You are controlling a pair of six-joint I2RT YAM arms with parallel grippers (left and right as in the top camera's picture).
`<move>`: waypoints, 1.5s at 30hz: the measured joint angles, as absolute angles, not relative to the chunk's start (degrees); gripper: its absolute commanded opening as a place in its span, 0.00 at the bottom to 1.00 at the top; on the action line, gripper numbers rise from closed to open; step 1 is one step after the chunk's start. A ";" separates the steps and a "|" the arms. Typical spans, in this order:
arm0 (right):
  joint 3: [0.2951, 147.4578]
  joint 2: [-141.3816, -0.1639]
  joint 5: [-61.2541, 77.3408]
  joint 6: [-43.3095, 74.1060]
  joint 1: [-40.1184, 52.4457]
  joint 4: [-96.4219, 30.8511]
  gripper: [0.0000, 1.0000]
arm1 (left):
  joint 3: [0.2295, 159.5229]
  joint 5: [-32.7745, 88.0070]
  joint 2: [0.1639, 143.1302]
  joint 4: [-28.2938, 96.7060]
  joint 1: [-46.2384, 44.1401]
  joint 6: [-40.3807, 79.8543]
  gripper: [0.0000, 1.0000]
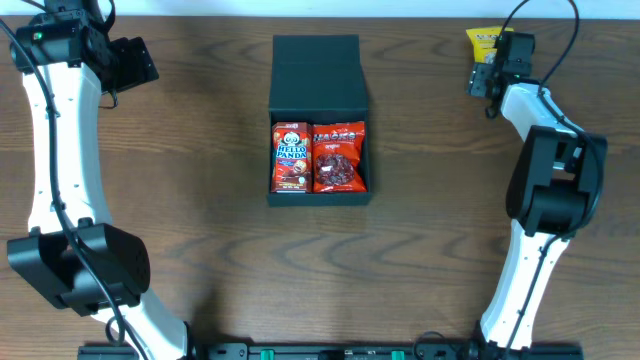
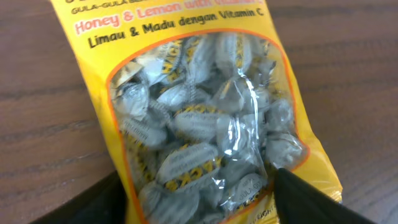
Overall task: Pack container
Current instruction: 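Grasp the yellow Hacks bag with the right gripper and lift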
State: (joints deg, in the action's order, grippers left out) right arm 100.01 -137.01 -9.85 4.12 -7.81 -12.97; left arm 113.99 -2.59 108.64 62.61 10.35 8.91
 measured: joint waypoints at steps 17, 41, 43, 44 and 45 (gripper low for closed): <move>101.01 -137.01 -9.56 6.70 -7.64 -14.24 0.01 | 113.99 -2.59 108.64 62.98 10.35 8.91 0.95; 105.38 -120.95 -1.67 11.42 6.90 -35.40 0.02 | 113.99 -2.59 108.64 61.04 10.35 8.91 0.95; 105.38 -117.84 -1.63 13.43 8.16 -36.73 0.02 | 113.99 -2.59 108.64 60.99 10.35 8.91 0.95; 105.38 -116.36 -1.61 14.48 8.78 -37.47 0.02 | 113.99 -2.59 108.64 61.01 10.35 8.91 0.95; 105.38 -114.67 -1.65 15.79 9.58 -38.46 0.02 | 113.99 -2.59 108.64 60.97 10.35 8.91 0.95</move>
State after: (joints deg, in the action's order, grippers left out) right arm 105.38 -114.67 -1.65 15.79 9.58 -38.46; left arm 113.99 -2.59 108.64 60.97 10.35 8.91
